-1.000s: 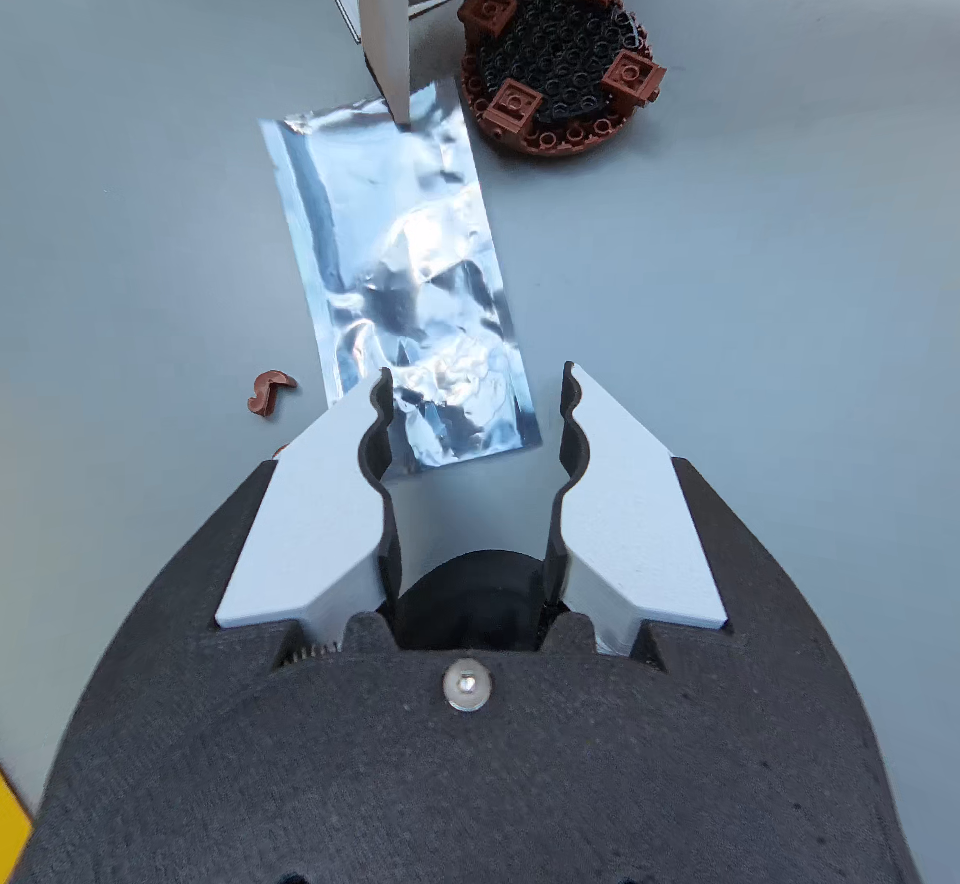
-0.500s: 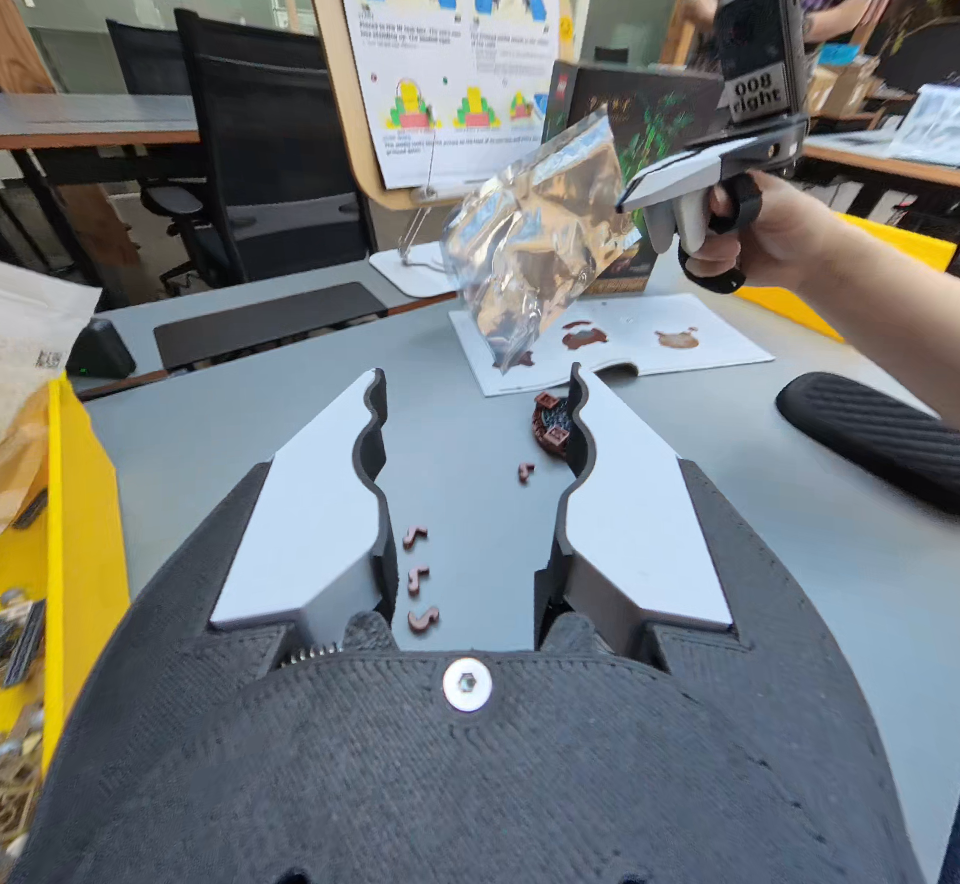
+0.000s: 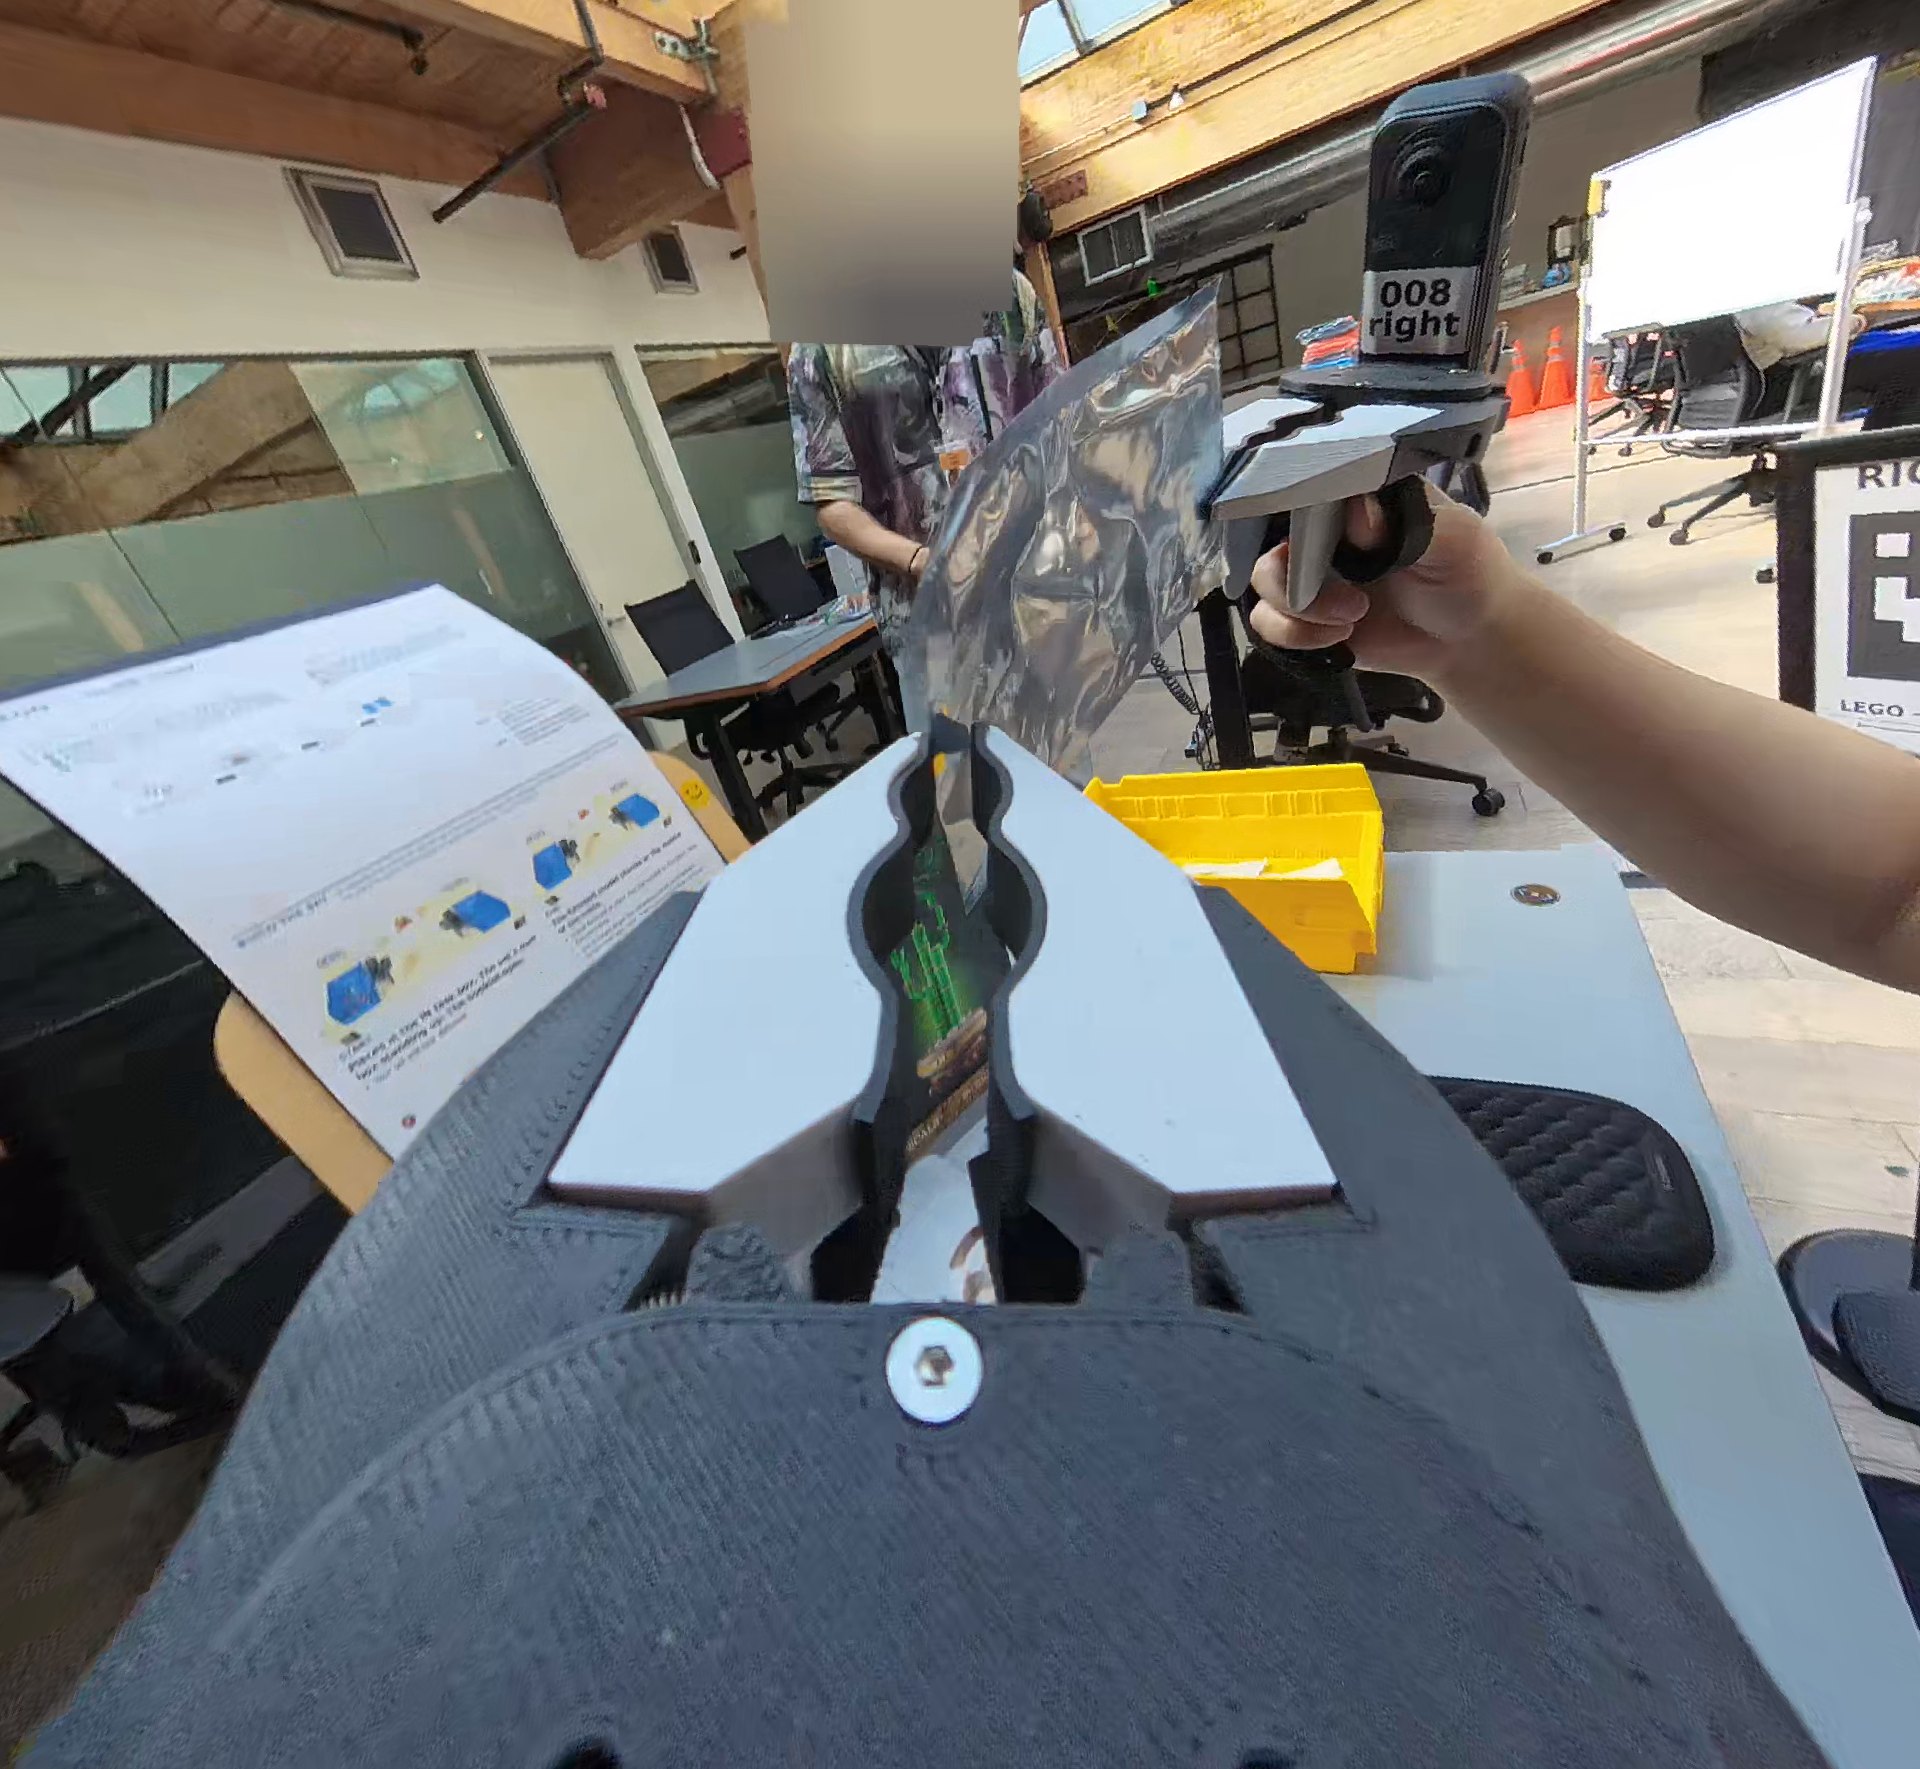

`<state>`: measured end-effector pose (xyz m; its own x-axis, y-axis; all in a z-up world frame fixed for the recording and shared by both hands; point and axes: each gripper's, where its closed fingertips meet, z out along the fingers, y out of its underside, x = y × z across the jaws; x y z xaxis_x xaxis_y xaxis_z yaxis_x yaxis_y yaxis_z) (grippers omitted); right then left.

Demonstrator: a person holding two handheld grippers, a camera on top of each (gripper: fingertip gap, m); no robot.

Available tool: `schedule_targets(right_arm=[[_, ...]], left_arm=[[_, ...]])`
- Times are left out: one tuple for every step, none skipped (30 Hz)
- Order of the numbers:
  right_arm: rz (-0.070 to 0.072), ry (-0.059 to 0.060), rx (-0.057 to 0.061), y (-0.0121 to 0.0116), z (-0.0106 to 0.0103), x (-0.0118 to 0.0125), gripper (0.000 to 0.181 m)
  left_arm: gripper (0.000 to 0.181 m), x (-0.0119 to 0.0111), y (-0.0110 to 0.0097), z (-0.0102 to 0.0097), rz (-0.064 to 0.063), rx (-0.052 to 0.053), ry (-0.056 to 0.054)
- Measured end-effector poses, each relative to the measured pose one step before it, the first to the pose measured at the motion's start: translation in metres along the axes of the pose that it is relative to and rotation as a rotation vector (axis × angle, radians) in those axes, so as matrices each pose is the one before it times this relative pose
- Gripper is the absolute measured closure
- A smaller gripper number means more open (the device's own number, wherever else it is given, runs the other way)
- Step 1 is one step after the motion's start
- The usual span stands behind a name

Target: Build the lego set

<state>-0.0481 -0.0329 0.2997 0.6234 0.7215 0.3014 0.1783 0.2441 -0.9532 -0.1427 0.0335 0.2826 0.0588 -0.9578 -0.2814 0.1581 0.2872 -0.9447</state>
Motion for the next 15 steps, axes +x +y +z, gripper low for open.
schedule_targets(right_arm=[[-0.0193, 0.0094, -0.0019, -0.0081, -0.00729, -0.00223, 0.181], [-0.0104, 0.0082, 0.0014, -0.00584, -0.00652, -0.00181, 0.181], [-0.0044, 0.0079, -0.0011, -0.00333, -0.00603, -0.00107, 0.181], [-0.0051, 0.0075, 0.001, -0.00183, -0.00572, -0.00074, 0.181], [-0.0013, 0.0107, 0.0015, -0.00013, -0.00547, 0.00059, 0.181], [0.007, 0.0066, 0.0027, 0.00105, -0.00507, 0.00114, 0.181], [0.0116, 0.0014, -0.0003, 0.00276, -0.00459, 0.0014, 0.181], [0.0101, 0.0015, -0.0046, 0.00463, -0.00419, 0.00213, 0.181], [0.0065, 0.0082, -0.0108, 0.00668, -0.00403, 0.00335, 0.181], [-0.0041, 0.0115, -0.013, 0.00773, -0.00428, 0.00336, 0.181], [-0.0154, 0.0414, -0.0242, 0.00899, -0.00512, 0.00709, 0.175], [-0.0332, 0.0627, -0.0485, 0.01092, -0.00583, 0.00922, 0.155], [-0.0546, 0.0549, -0.0639, 0.01111, -0.00612, 0.00725, 0.14], [-0.0649, 0.0572, -0.0757, 0.01045, -0.00561, 0.00747, 0.134], [-0.066, 0.0338, -0.0716, 0.008, -0.00361, 0.00414, 0.133]], left_arm=[[0.179, 0.00546, -0.00985, 0.00373, 0.019, 0.0177, 0.0132], [0.18, 0.00514, -0.00746, 0.00351, 0.0142, 0.0132, 0.0102], [0.181, 0.00571, -0.00509, 0.00349, 0.0117, 0.009, 0.0125], [0.181, 0.00514, -0.00314, 0.00345, 0.0074, 0.0052, 0.0094], [0.181, 0.00465, -0.00175, 0.0036, 0.006, 0.0042, 0.0084], [0.181, 0.00415, -0.00042, 0.00378, 0.0048, 0.0019, 0.0081], [0.181, 0.00316, 0.00143, 0.00383, 0.0022, -0.0057, 0.0065], [0.181, 0.0018, 0.00255, 0.00411, -0.0024, -0.011, 0.0038], [0.181, 0.00179, 0.00382, 0.00467, -0.0075, -0.0179, 0.0085], [0.181, 0.0019, 0.00576, 0.00516, -0.0112, -0.0295, 0.0143], [0.181, 0.00206, 0.00667, 0.00579, -0.0076, -0.0357, 0.0187], [0.181, 0.00196, 0.00703, 0.00626, 0.0024, -0.0362, 0.0203], [0.181, 0.00168, 0.00764, 0.00703, 0.0122, -0.0417, 0.0205], [0.181, 0.00114, 0.00884, 0.00801, 0.0164, -0.0518, 0.0209], [0.181, 0.00191, 0.00938, 0.00911, 0.0189, -0.0592, 0.0279]])
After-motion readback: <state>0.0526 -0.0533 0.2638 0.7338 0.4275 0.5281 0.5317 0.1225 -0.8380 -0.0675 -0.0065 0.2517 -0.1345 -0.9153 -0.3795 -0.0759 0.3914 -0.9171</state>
